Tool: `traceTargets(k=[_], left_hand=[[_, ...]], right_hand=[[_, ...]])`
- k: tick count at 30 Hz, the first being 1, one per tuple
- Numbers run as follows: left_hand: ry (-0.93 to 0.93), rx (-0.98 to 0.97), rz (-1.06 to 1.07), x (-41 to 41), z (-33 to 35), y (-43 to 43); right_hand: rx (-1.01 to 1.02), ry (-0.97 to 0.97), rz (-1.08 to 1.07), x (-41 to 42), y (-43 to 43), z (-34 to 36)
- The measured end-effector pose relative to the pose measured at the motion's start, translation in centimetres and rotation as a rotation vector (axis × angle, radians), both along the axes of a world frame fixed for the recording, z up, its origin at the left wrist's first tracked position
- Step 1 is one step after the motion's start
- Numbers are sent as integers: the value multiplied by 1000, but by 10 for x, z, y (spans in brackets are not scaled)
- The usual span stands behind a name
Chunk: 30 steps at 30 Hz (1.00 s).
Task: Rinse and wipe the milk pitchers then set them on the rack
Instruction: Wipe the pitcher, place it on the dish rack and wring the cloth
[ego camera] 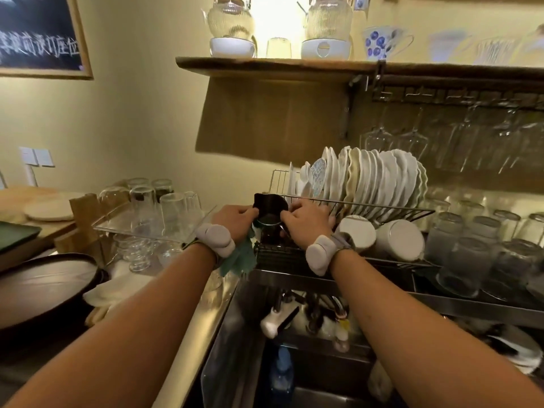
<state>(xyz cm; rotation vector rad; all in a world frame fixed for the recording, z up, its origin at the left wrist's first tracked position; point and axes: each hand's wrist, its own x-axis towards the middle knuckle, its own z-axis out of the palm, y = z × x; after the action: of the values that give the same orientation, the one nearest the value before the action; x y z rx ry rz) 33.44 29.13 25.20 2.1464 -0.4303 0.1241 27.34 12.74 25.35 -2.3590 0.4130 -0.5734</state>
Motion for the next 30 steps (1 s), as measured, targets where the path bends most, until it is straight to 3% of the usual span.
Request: traceTargets(k=[4,11,13,18,24,30], left_hand=[[31,53,-3,9,-7,-4],[53,180,-46,18,-19,-11],[66,140,-55,20,-25,-14],[115,8,-72,24,-29,-15],[135,-96,-46,24,-28,-12],[157,-85,-30,20,-23,-11]], right_hand=[[17,10,-32,11,-6,-12],[-260,127,-65,21,-15,-23],[-304,137,-78,19,-17,-25],[-283,88,-89,18,-18,-27],[-111,-156,-146,9,-14,-21],[-56,-132,-119,-1,-14,-14]])
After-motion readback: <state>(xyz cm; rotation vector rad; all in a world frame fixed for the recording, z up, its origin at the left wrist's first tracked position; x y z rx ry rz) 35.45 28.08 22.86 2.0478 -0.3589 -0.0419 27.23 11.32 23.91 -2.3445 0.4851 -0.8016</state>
